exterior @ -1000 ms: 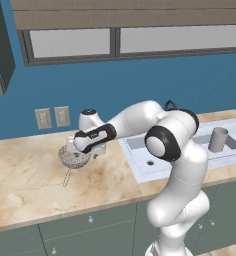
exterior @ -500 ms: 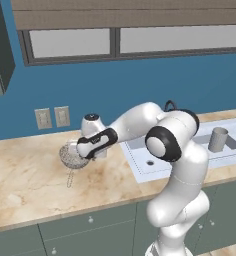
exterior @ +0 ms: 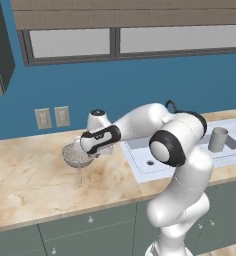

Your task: Place the strainer in the left basin and the glass cup in the right basin of the sink.

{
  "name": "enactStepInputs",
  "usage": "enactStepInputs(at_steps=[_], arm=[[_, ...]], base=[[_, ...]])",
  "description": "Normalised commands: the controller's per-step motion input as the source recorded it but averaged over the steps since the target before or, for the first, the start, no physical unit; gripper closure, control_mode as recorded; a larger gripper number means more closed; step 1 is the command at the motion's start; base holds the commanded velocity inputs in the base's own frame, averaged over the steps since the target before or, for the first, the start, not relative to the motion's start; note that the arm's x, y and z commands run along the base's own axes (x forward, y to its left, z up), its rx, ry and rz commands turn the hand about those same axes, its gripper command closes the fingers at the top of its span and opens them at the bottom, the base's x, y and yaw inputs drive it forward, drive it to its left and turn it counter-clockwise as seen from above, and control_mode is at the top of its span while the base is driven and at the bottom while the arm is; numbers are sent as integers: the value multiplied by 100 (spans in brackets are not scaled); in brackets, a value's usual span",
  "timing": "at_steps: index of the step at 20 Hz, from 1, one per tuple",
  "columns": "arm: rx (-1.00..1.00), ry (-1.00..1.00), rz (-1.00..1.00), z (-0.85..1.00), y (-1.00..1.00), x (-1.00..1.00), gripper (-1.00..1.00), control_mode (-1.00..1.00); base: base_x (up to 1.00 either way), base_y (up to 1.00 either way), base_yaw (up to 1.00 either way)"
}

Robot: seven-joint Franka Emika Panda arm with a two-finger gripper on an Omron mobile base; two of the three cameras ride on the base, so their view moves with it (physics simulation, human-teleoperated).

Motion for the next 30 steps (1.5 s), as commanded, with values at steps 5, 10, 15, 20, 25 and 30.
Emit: enactStepInputs(at_steps=[5, 10, 15, 20, 25, 30], arm=[[0, 11, -3, 20, -78, -2, 100, -100], [0, 2, -1, -2, -93, 0, 100, -100], [0, -4, 10, -16, -91, 6, 100, -100], [0, -9, 18, 0, -81, 15, 100, -100], [0, -1, 23, -1, -70, 9, 100, -100], [0, -2, 28, -22, -67, 10, 100, -100]], base=[[0, 0, 0], [0, 0, 0], [0, 0, 0], [0, 0, 0], [0, 0, 0], [0, 0, 0]])
